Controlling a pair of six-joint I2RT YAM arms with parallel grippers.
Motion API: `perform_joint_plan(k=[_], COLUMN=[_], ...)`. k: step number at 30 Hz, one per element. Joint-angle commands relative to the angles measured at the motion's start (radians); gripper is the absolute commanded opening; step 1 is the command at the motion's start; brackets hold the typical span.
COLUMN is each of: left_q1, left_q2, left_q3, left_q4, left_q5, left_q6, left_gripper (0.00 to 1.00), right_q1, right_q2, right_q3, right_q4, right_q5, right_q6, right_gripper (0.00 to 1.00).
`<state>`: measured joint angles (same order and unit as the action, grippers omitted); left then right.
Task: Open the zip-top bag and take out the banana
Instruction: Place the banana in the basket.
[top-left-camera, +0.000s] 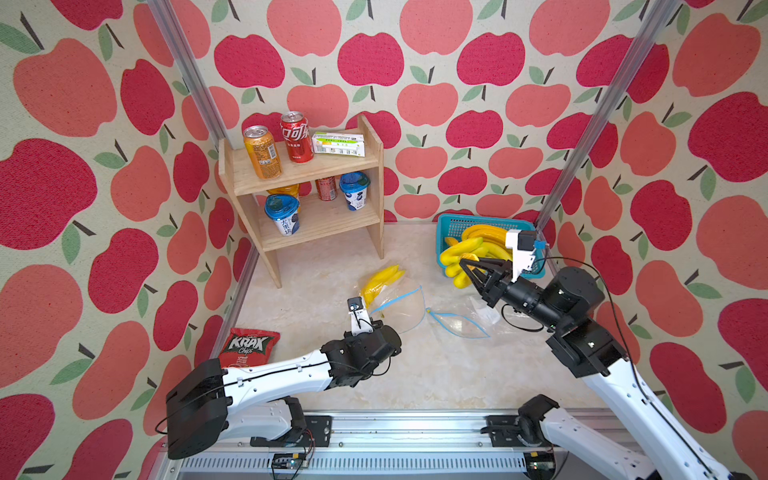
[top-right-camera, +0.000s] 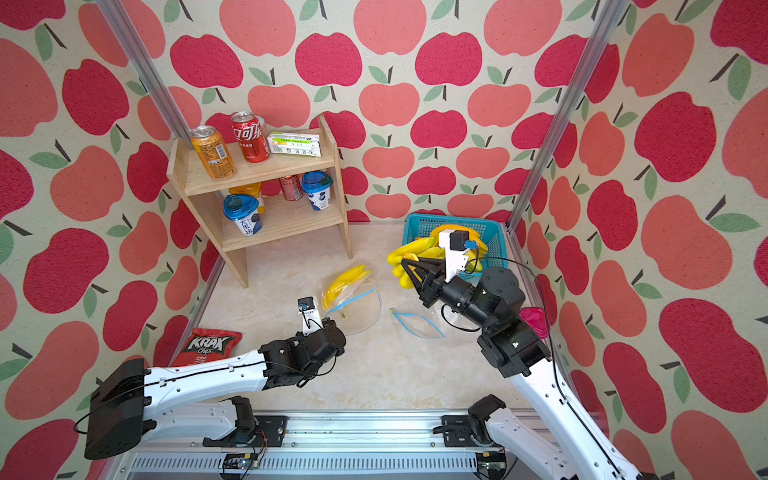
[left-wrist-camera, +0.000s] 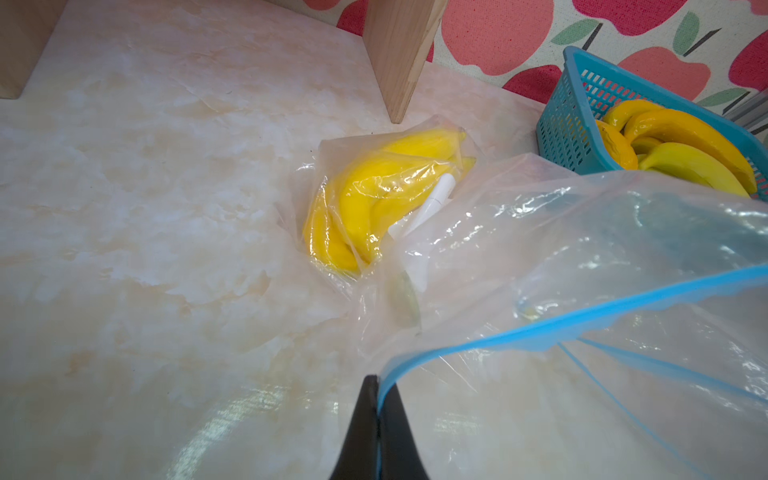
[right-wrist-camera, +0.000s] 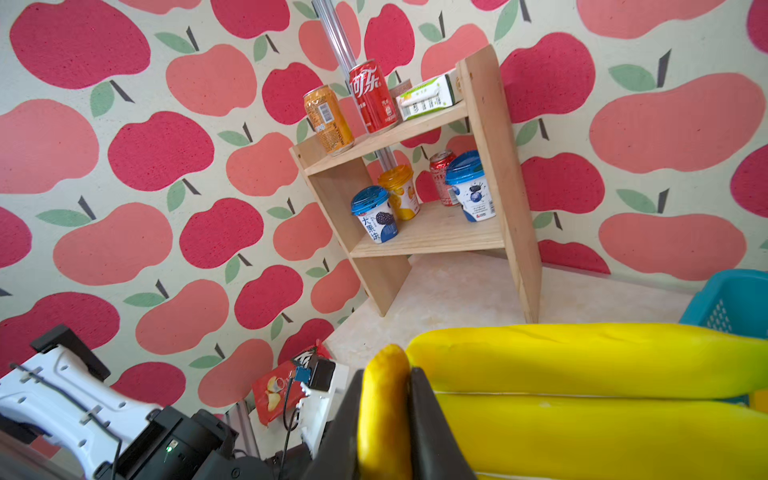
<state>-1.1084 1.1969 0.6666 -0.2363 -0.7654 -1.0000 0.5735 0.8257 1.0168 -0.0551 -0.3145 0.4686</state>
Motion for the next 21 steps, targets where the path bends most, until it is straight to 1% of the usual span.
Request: perform_joint_plan(k=[1, 3, 4, 6, 10, 14, 18, 21], left_q1=[0.001, 0.001, 0.001, 0.002, 0.004, 0.006, 0.008, 0.009], left_q2=[0.001, 0.003, 0.004, 0.007, 0.007, 0.017, 0.029, 0.035], left_q3=[-0.013, -0.013, -0.013, -0.016, -0.022, -0.02, -0.013, -0.014], left_q4=[-0.031, -0.029, -0.029, -0.029, -0.022, -0.006, -0.009, -0.004], left_q5=[-0.006, -0.006, -0.006, -0.004, -0.001, 0.007, 0.009, 0.01], left_q6=[0.014, 0.017, 0.015, 0.012, 0.008, 0.016, 0.02, 0.022], left_gripper=[0.0, 0.0, 0.0, 0.0, 0.0, 0.0, 0.0, 0.0], right_q1=[-0.021, -0.027, -0.03, -0.038, -0.113, -0.183, -0.261, -0.291], right_q2=[0.039, 0.057, 0.063, 0.085, 0.186, 0.331, 0.519, 0.643], right_q3=[0.047, 0.063, 0.067, 0.063, 0.09, 0.108, 0.157, 0.199], right_q4=[-0.028, -0.05, -0.056, -0.061, -0.067, -0.017, 0.022, 0.074], right_q5=[-0.019, 0.036, 0.066, 0.181, 0.249, 0.334, 0.334, 0.253], right_q6=[0.009, -0.027, -0.066, -0.159, -0.243, -0.322, -0.361, -0.367], right_gripper=[0.19, 0.15, 0.14, 0.12, 0.1, 0.11, 0.1, 0.1])
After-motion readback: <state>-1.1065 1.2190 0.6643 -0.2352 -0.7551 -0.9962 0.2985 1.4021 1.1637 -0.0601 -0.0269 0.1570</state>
